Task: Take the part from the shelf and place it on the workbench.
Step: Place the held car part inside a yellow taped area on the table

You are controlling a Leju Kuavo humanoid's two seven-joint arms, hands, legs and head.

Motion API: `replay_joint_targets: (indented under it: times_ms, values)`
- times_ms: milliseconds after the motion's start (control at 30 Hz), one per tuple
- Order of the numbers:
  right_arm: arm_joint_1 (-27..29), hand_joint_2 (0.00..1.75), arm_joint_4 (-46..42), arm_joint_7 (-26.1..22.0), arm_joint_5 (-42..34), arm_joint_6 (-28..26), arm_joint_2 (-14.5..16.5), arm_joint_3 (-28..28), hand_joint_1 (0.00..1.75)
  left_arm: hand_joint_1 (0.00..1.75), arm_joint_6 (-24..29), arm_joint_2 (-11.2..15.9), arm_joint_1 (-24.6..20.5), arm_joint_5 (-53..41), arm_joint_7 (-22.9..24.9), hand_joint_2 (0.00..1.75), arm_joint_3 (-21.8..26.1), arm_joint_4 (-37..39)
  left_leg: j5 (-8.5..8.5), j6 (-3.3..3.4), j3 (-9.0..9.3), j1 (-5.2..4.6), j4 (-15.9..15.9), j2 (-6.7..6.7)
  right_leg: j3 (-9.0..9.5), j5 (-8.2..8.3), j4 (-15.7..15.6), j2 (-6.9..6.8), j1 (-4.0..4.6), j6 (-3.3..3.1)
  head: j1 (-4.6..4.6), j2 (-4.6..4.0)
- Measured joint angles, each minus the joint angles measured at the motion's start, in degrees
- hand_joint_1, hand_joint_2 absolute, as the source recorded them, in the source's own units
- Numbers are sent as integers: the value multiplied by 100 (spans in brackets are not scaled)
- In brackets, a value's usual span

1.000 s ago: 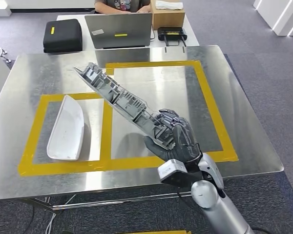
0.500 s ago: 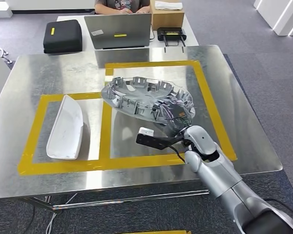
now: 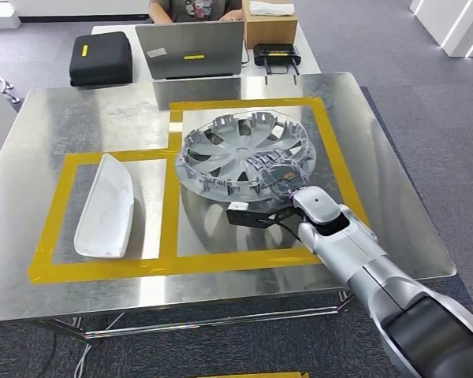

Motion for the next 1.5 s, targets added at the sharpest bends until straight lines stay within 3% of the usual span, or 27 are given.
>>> replay_joint_targets:
  times_ms: [33, 167, 367, 633, 967, 1100, 1267, 1500]
  values:
    - [-37, 0, 66, -11, 39, 67, 1, 52, 0, 0, 13, 2, -1, 5, -7, 175, 20, 11, 0, 0, 0, 0, 0, 0, -1, 0, 0, 1, 0, 0, -1, 0]
    - [-149, 0, 210, -115, 198, 399, -48, 287, 0, 0, 75, 9, 9, 7, -34, 0, 94, 36, 0, 0, 0, 0, 0, 0, -4, 0, 0, 1, -1, 0, -1, 0]
    - [-310, 0, 178, -239, 351, 792, -377, 763, 0, 0, 60, -9, 42, -26, -45, 0, 252, 33, 0, 0, 0, -2, 1, 0, -2, 1, -1, 0, -2, 0, 0, 0]
    - [-606, 0, -210, -636, 490, 1325, -1135, 1620, 0, 0, 23, -106, 68, -128, -25, 0, 544, -21, 0, 1, 1, -4, 2, 0, -1, 1, -2, 1, -4, 2, -1, 0]
    - [-994, 0, -1202, -897, -92, 1703, -2028, 2494, 0, 0, -66, -236, 118, -286, -103, 0, 845, -143, 0, 1, 5, -3, 2, 1, -3, 2, -1, 3, -3, 2, -2, 0]
    - [-1120, 175, -1708, -955, -396, 1693, -2371, 2752, 0, 0, -149, -306, 161, -408, -173, 0, 935, -242, -1, 1, 4, -3, 2, 0, -3, 1, -1, 0, -3, 2, -1, 0]
    - [-1290, 175, -2160, -946, -576, 1737, -2703, 3074, 0, 0, -213, -368, 178, -515, -187, 0, 1043, -353, -1, 2, 4, -4, 1, 1, -3, 1, -2, 3, -3, 2, -1, 0]
    - [-1352, 175, -2342, -743, -760, 1653, -2874, 3353, 0, 0, -326, -492, 186, -635, -185, 0, 1165, -564, -1, 2, 4, -4, 1, 0, -2, 1, -1, -1, -3, 2, -1, 0]
